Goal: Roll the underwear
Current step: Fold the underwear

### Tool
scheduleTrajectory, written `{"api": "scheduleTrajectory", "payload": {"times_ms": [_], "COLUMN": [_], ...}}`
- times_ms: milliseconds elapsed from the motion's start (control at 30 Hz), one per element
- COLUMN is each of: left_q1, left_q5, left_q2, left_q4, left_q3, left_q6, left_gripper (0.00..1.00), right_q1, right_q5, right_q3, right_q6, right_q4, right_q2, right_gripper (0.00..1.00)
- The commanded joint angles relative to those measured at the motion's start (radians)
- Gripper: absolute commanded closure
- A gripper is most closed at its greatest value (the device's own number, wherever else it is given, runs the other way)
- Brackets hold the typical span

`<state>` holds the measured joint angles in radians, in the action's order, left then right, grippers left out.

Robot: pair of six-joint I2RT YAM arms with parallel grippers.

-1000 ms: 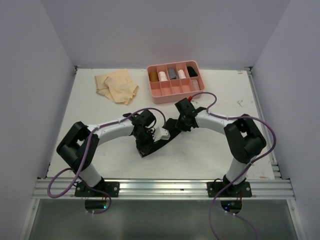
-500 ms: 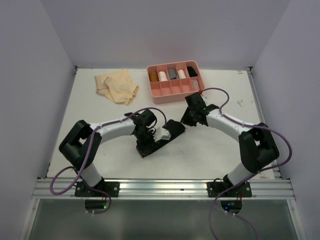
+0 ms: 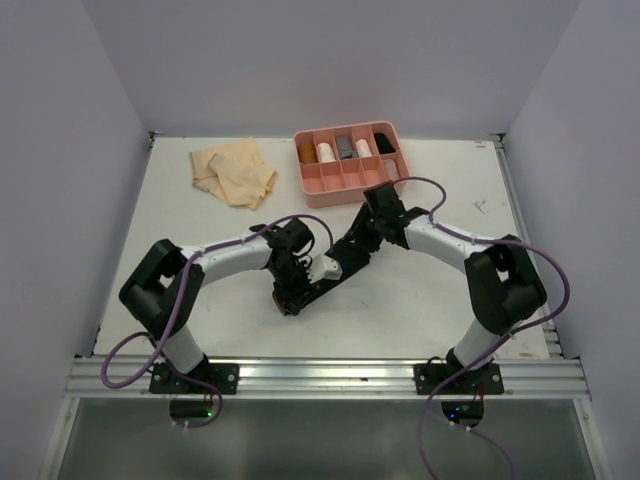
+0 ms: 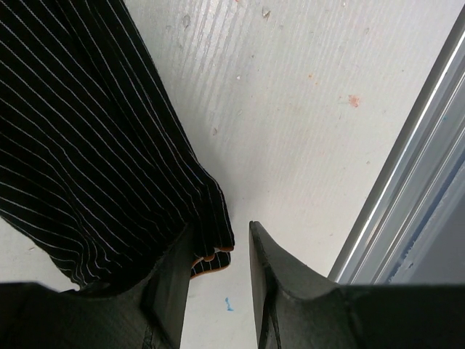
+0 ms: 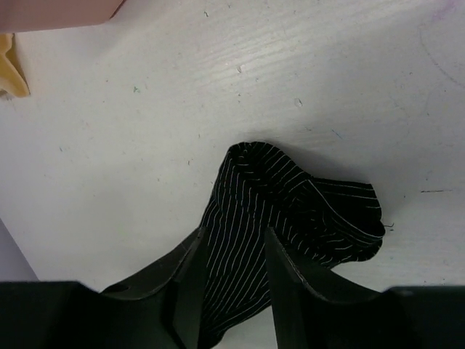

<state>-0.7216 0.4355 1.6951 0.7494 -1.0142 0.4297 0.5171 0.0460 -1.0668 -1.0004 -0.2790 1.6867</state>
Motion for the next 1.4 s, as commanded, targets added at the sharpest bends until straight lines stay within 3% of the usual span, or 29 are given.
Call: {"api": "scheduleTrajectory", "payload": {"times_ms": [0,67,167,367,600,933,1367], "left_q1": [-0.009,-0.009,-0.009,-0.009,-0.009,-0.009,-0.009], "left_q5": [-0.057,-0.054,-0.052,-0.046,-0.037,-0.027,-0.026], "left_q2": [0.07,0.072,0.078,0.09,0.089,0.087,0.087], "left_q4": [0.033,0.031,0.03,0.033,0.031,0.028,0.033], "left_q3": [0.035,0.037,0.034,0.028,0.035,0.04,0.039], "left_q6": [0.009,0.011,0.012,0.012,0.006,0.006,0.007], "left_gripper": [0.59,0.59,0.59,0.59,0.59,0.59,0.59], "right_q1": [0.006,0.004,0.006,0.006,0.006,0.004,0.004], "right_q5": [-0.012,-0.014,0.003,0.032,-0.005,-0.043,-0.075], "right_q3": [-0.056,-0.053,-0.035,-0.001,0.001,-0.016,-0.009], "right_q6": [0.008,0.032,0.051,0.065,0.085,0.163,0.195], "right_q4": [-0.035,-0.064,-0.075,-0.035,-0.062,-0.123,-0.167], "right_q2": [0.002,0.008,0.018,0.053,0.036,-0.059,0.011], "right_gripper": [0.57,0.5,0.51,0.67,0.58,0.64,0.62]}}
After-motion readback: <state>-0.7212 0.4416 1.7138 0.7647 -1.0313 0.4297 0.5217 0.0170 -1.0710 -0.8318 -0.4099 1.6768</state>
